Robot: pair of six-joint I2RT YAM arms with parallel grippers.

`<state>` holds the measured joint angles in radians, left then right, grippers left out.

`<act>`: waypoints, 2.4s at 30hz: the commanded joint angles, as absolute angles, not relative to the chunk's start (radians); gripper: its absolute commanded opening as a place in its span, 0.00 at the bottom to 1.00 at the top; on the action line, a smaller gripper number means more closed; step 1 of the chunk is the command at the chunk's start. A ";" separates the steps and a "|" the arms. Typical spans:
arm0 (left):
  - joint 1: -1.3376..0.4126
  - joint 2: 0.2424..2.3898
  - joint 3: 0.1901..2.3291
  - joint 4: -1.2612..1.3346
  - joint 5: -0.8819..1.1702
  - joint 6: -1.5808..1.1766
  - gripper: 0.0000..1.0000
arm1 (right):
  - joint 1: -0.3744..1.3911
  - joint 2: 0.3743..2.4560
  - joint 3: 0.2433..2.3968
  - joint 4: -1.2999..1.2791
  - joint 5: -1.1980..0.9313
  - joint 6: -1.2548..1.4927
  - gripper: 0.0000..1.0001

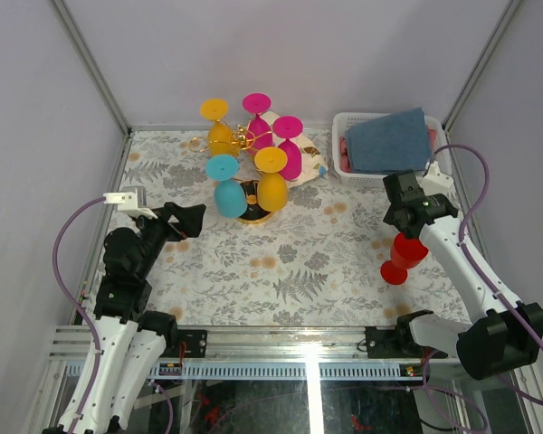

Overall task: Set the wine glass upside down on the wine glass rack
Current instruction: Pick up the wine glass at the center of the board.

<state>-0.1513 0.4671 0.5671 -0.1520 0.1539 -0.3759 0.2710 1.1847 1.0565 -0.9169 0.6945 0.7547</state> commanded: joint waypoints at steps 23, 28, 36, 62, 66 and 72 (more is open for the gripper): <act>-0.158 0.470 0.576 -0.094 0.177 -0.369 1.00 | 0.267 1.152 0.958 -0.988 0.340 0.800 0.99; -0.158 0.469 0.574 -0.092 0.179 -0.372 1.00 | 0.267 1.118 0.949 -0.980 0.337 0.799 0.99; -0.158 0.472 0.576 -0.097 0.178 -0.370 1.00 | 0.267 1.119 0.932 -0.968 0.266 0.781 0.99; -0.158 0.425 0.584 -0.157 0.059 -0.375 1.00 | 0.268 1.006 0.867 -0.792 0.149 0.683 0.77; -0.158 0.412 0.588 -0.169 0.038 -0.374 1.00 | 0.267 0.982 0.879 -0.746 0.103 0.635 0.76; -0.158 0.407 0.577 -0.145 0.033 -0.400 1.00 | 0.268 0.968 0.916 -0.684 0.025 0.561 0.72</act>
<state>-0.1509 0.4194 0.5671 -0.1745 0.0574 -0.3840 0.2710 0.9878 0.8467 -0.7628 0.0975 0.6395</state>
